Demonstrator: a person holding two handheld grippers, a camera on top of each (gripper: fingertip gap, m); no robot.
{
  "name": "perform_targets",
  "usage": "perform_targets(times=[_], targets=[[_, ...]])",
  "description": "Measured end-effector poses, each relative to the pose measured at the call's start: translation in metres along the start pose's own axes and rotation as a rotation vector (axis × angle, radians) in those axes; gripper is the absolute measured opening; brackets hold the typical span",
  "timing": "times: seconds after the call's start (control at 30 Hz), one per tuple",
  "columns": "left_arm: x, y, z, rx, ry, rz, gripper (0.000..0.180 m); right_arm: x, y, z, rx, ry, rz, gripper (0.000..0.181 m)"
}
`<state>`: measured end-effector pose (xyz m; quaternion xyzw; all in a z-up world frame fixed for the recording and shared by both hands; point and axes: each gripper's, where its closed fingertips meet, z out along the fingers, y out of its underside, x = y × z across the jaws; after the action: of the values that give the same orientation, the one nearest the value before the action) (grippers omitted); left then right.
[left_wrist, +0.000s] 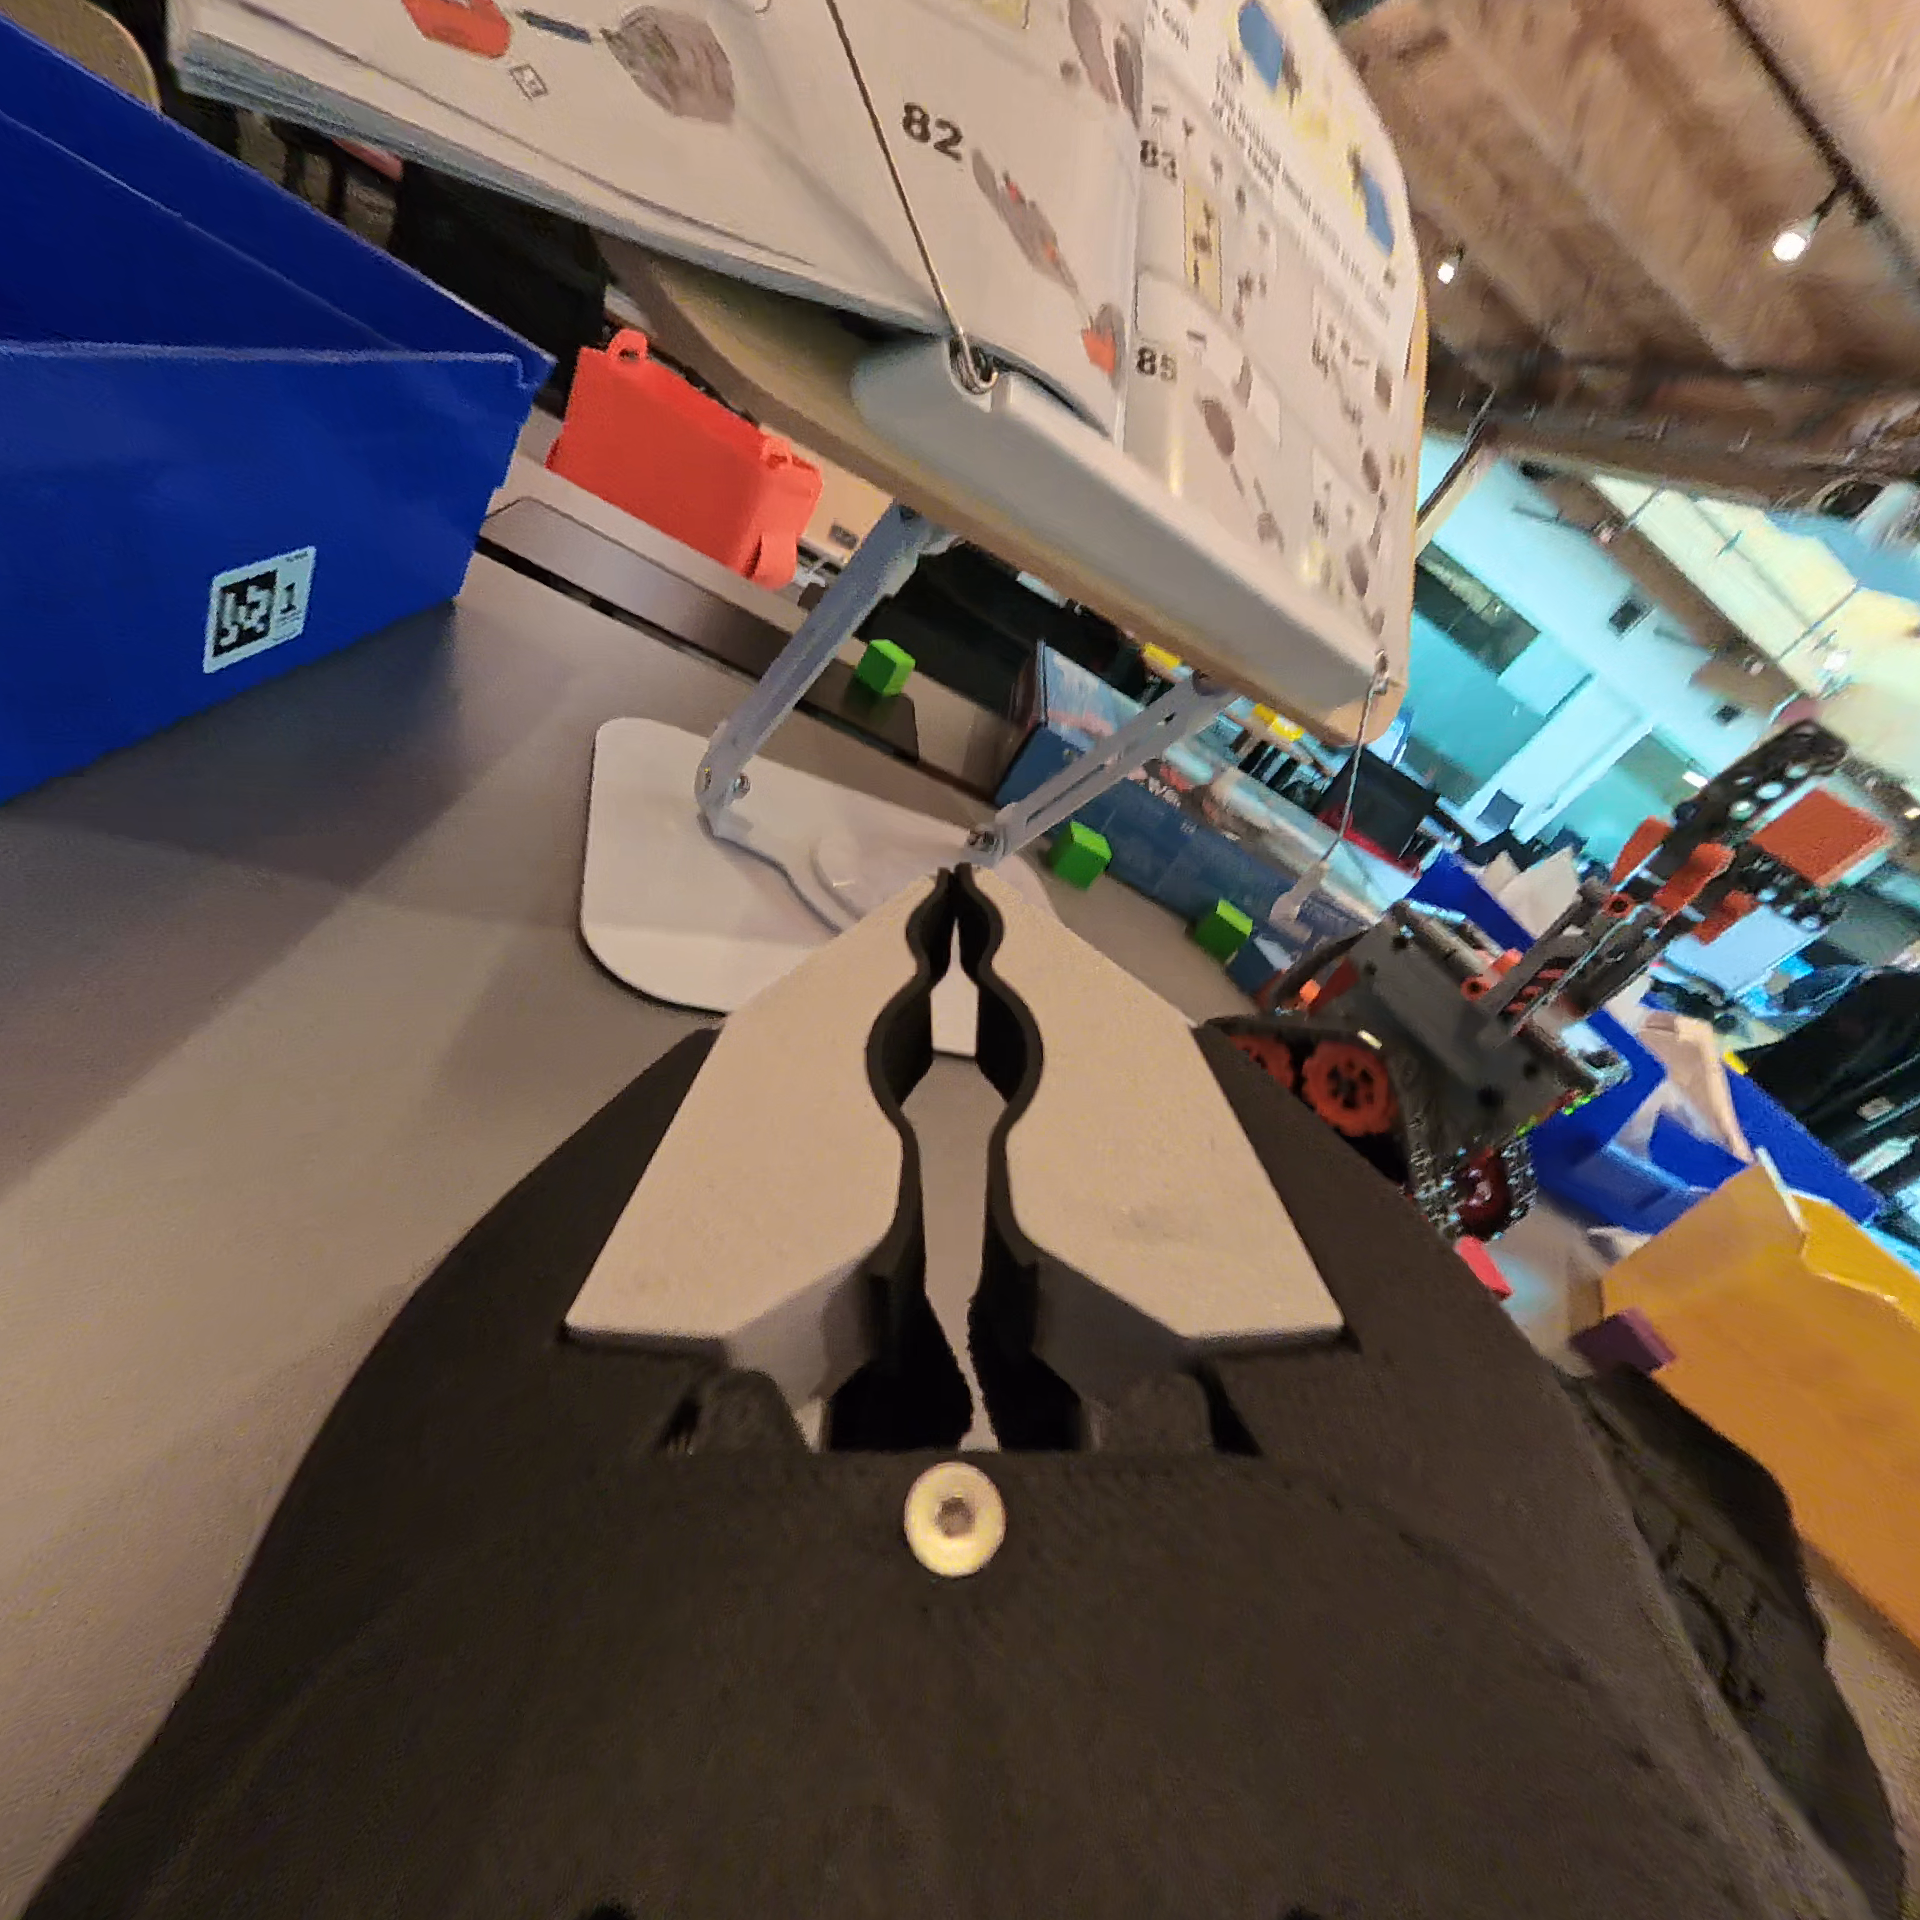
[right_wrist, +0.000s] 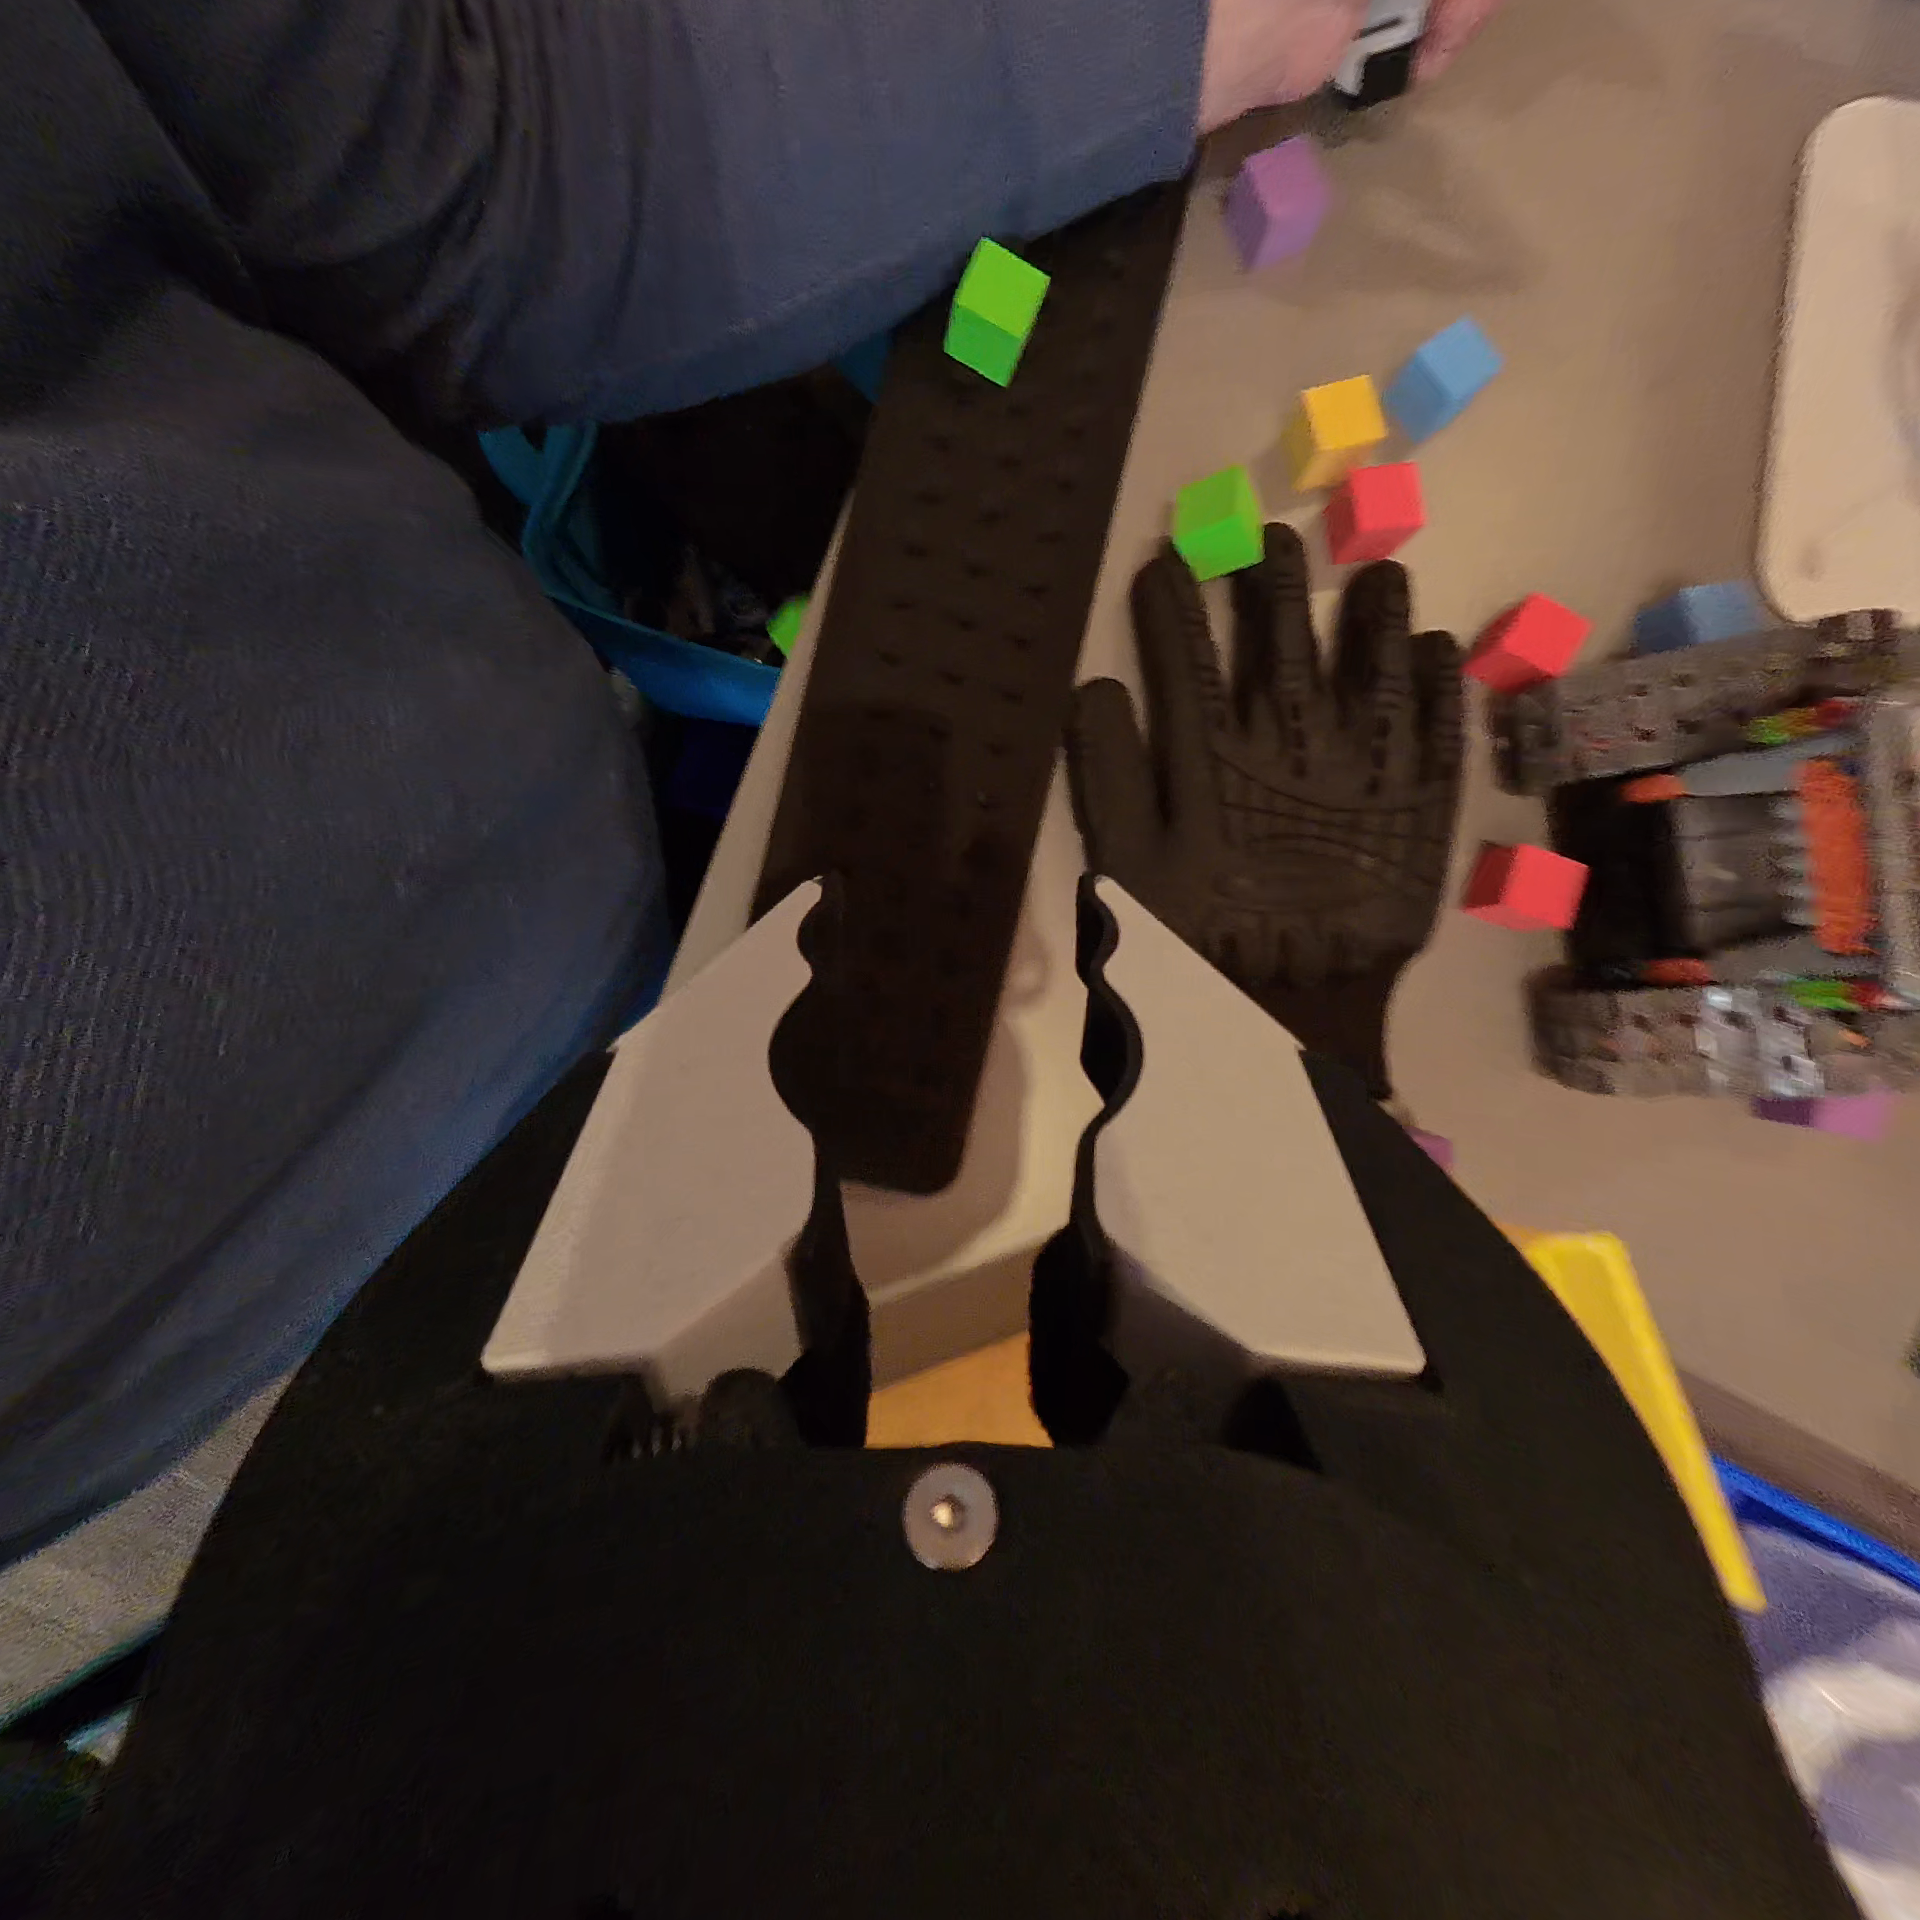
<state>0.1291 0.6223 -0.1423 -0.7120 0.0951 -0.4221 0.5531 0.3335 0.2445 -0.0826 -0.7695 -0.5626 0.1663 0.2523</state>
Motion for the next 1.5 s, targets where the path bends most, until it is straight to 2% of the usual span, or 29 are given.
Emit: perform_targets(times=[0.13, 0.23, 0.5, 0.57, 0.63, 0.73, 0.97, 1.07, 1.2, 1.3, 1.37, 1.43, 1.5], targets=[[0.016, 0.017, 0.010, -0.086, 0.043, 0.037, 0.000, -0.019, -0.005, 0.029, 0.049, -0.054, 0.022, 0.040], [0.031, 0.013, -0.004, -0.093, 0.081, 0.112, 0.000, -0.032, -0.007, 0.037, 0.094, -0.100, 0.027, 0.038], [0.082, 0.012, -0.102, -0.141, 0.094, 0.425, 0.006, -0.025, 0.007, 0.040, -0.035, -0.168, -0.051, 0.039], [0.083, 0.029, -0.149, -0.226, 0.039, 0.512, 0.008, -0.018, 0.004, 0.042, -0.048, -0.150, -0.088, 0.038], [0.088, 0.055, -0.196, -0.306, 0.036, 0.505, 0.011, -0.018, -0.003, 0.045, -0.033, -0.163, -0.118, 0.038], [0.092, 0.127, -0.256, -0.486, 0.056, 0.392, 0.011, -0.020, -0.009, 0.054, -0.018, -0.187, -0.145, 0.038], [0.076, 0.397, -0.358, -1.155, 0.136, 0.001, 0.000, -0.025, -0.018, 0.078, 0.022, -0.269, -0.159, 0.036], [0.065, 0.468, -0.376, -1.339, 0.094, -0.097, 0.000, -0.025, -0.021, 0.085, 0.035, -0.290, -0.157, 0.035], [0.021, 0.524, -0.394, -1.558, -0.065, -0.010, 0.000, -0.027, -0.020, 0.093, 0.046, -0.304, -0.158, 0.033], [-0.026, 0.530, -0.403, -1.652, -0.234, 0.221, 0.000, -0.028, -0.017, 0.098, 0.050, -0.311, -0.143, 0.033], [-0.060, 0.525, -0.404, -1.651, -0.345, 0.341, 0.000, -0.027, -0.015, 0.100, 0.054, -0.303, -0.143, 0.032], [-0.081, 0.525, -0.402, -1.613, -0.405, 0.371, 0.000, -0.028, -0.013, 0.101, 0.066, -0.310, -0.131, 0.031], [-0.086, 0.528, -0.394, -1.568, -0.334, 0.476, 0.000, -0.028, -0.011, 0.101, 0.078, -0.316, -0.117, 0.031]])
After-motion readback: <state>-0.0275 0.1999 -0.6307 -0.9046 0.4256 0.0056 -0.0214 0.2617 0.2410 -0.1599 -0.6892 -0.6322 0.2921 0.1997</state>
